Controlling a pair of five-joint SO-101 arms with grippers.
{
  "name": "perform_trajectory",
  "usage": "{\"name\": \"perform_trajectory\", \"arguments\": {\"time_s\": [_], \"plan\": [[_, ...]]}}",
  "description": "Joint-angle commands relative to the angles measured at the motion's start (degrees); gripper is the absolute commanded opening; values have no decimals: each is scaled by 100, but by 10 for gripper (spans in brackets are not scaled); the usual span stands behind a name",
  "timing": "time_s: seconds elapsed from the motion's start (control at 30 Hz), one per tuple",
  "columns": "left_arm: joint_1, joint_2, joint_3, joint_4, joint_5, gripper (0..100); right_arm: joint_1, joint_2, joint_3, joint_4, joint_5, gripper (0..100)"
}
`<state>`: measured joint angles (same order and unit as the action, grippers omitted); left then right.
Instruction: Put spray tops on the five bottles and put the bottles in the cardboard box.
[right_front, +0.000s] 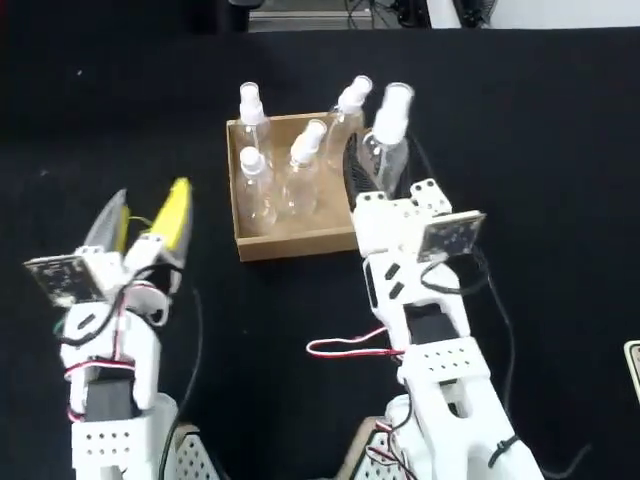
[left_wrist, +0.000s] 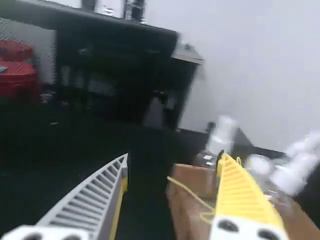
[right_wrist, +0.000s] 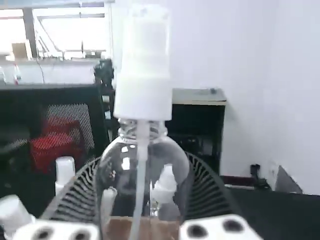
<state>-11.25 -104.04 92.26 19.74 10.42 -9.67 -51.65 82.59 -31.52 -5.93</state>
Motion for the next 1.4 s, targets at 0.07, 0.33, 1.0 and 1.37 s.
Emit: {"name": "perform_trajectory", "arguments": {"time_s": [0.07, 0.33, 1.0, 1.37], "plan": [[-1191, -53, 356, -44, 255, 266, -53, 365, -347, -132, -387, 11], [-1411, -53, 505, 484, 958, 266, -53, 1868, -532, -1591, -387, 11], [-1402, -53, 514, 651, 958, 266, 18, 4866, -980, -4387, -141, 11], [-1402, -53, 514, 651, 958, 266, 1714, 5200, -892, -5468, 334, 11]]}}
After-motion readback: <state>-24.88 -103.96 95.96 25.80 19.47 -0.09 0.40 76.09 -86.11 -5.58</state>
